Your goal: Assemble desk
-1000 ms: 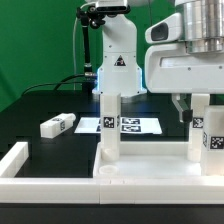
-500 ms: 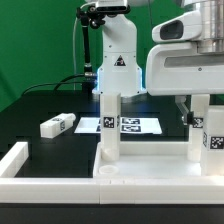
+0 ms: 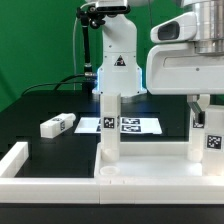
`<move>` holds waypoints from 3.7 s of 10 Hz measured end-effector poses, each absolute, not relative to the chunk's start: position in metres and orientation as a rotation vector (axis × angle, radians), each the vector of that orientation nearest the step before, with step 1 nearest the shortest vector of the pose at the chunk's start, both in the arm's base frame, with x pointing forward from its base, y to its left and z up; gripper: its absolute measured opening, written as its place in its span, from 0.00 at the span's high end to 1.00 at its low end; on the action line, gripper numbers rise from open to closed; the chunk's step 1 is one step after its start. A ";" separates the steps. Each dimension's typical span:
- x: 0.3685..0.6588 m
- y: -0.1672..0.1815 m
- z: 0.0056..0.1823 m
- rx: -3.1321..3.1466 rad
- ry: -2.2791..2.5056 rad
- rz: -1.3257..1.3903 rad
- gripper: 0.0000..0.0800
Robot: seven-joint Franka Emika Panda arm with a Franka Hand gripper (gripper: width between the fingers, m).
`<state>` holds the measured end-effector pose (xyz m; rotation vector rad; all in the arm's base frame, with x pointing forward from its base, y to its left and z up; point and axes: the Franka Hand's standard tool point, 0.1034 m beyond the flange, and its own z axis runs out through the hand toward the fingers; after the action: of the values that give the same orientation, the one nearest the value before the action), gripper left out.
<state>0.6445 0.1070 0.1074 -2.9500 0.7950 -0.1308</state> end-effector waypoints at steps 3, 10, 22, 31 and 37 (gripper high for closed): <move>0.644 0.103 0.107 -2.722 1.369 -0.097 0.64; 0.641 0.099 0.107 -1.897 2.333 0.049 0.64; 0.629 0.059 0.148 -1.912 2.252 -0.008 0.20; 0.589 0.016 0.177 -2.274 1.831 -0.078 0.19; 0.581 -0.015 0.191 -2.618 1.291 -0.174 0.19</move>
Offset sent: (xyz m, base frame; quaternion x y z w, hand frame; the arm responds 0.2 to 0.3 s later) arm 0.0018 0.0010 0.0079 0.0291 -0.0217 0.3578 0.9331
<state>0.5806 -0.0150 0.1908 -2.6181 1.2911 -0.1743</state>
